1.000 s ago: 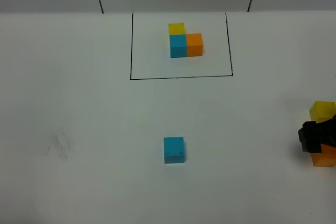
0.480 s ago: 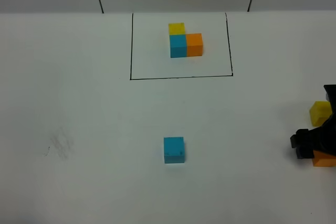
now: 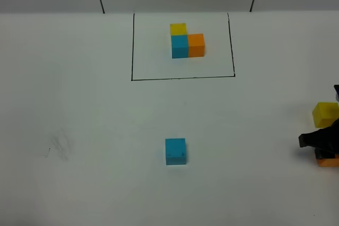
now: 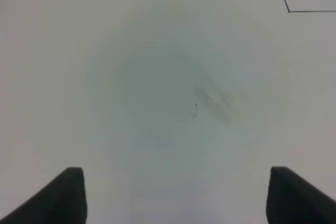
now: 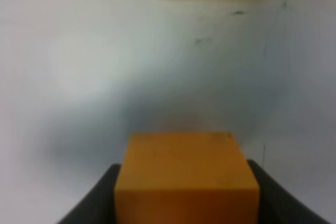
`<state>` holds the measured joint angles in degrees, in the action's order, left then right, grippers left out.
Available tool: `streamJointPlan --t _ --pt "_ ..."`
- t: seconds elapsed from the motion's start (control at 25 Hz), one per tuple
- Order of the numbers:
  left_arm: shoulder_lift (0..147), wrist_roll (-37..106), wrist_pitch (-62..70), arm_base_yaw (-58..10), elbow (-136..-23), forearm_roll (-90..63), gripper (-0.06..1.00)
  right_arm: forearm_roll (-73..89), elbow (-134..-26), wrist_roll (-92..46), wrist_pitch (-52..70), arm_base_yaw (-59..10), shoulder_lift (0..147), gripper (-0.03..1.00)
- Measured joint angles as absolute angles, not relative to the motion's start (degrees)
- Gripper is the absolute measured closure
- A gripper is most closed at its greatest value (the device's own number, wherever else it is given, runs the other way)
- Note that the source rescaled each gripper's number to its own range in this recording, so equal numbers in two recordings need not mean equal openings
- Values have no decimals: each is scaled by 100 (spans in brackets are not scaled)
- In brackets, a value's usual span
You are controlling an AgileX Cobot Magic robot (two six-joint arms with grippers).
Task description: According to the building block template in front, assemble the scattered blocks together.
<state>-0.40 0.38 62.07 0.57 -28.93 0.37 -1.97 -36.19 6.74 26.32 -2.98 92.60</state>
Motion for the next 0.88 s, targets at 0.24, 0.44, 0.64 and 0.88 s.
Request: streamJointPlan --t 0.24,0.44,0.64,0.88 --pt "-40 38 6207 57 -2893 37 36 324 -3709 -946 3327 -1043 8371 94" --pt "-40 38 6207 57 -2893 37 36 811 -4366 -3086 3711 -1980 8427 94" --pt "-40 38 6207 57 -2893 37 36 729 -5288 -4196 4303 -2650 9196 94" --pt "-40 38 6207 57 -2893 37 36 483 -6195 -4855 4701 -3286 10111 94"
